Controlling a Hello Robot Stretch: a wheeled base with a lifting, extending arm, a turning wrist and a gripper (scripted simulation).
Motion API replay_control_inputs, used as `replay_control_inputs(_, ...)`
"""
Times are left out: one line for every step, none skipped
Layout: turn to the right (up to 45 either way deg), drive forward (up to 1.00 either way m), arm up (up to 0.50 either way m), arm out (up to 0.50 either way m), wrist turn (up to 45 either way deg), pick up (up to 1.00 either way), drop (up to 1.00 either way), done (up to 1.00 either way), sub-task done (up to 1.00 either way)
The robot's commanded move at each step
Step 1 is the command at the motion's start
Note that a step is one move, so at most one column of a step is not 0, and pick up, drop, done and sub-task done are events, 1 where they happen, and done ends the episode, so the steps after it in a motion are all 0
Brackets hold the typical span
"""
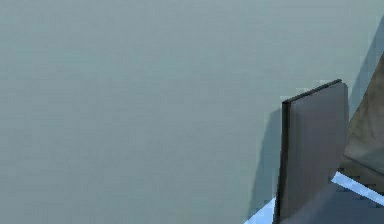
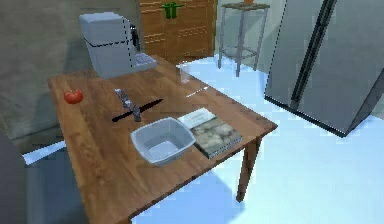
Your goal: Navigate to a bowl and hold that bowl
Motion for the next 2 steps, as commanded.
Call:
replay_control_inputs(0.0, 0.00, 0.38, 0.00, 0.0, 0.00, 0.00, 0.00, 0.00)
replay_control_inputs(0.0, 0.00, 0.00, 0.26, 0.0, 0.00, 0.00, 0.00, 0.00)
